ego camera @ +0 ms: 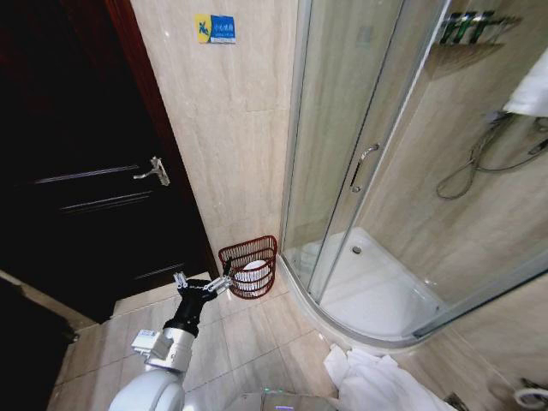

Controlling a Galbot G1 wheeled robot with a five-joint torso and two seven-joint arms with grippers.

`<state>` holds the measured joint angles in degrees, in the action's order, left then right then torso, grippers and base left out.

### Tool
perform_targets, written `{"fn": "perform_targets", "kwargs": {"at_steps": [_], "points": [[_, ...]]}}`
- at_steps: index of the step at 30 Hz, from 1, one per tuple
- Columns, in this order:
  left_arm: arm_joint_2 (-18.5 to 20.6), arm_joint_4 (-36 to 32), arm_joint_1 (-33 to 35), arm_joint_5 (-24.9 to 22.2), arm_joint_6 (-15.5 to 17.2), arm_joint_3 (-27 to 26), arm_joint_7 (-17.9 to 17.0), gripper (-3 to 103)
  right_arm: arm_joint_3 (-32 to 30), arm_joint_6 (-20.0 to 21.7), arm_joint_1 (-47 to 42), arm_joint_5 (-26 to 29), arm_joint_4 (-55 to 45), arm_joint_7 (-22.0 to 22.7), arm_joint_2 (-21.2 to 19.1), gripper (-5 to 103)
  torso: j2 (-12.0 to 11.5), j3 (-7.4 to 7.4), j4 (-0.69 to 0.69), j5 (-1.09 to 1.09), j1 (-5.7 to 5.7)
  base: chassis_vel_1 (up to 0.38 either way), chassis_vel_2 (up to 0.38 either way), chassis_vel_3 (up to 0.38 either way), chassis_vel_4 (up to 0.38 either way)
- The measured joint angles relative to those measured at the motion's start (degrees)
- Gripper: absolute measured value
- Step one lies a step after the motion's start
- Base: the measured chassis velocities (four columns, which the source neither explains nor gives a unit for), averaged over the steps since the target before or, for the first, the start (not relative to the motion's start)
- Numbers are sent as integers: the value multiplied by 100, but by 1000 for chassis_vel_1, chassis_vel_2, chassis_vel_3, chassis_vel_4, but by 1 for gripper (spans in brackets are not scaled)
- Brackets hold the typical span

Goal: Discard the used towel into the hamper.

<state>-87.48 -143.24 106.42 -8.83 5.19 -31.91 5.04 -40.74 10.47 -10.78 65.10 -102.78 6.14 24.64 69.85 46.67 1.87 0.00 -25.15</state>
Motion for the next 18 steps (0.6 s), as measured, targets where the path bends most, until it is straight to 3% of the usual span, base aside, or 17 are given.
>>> {"fn": "perform_targets", "kwargs": {"at_steps": [4,5,7,10,16,18], "points": [[0,0,0,0,0,0,0,100,-160,381,-149,-94,-211,350,-327,64,0,0,0,-3,0,0,0,0,0],[0,0,0,0,0,-1,0,100,-302,383,-283,-84,-241,383,-462,59,0,-1,0,-2,0,0,0,0,0],[0,0,0,0,0,0,0,100,-436,357,-422,-38,-248,386,-600,59,0,-1,-1,-1,0,0,0,0,0],[0,0,0,0,0,0,0,100,-697,197,-778,219,-171,260,-953,42,1,-2,-3,1,1,0,0,0,0],[0,0,0,0,0,0,0,100,-764,108,-889,364,-216,135,-1037,26,0,-1,-1,0,0,0,0,0,0],[0,0,0,0,0,0,0,100,-770,106,-906,403,-300,139,-1013,16,1,-1,-1,-1,0,0,0,0,0]]}}
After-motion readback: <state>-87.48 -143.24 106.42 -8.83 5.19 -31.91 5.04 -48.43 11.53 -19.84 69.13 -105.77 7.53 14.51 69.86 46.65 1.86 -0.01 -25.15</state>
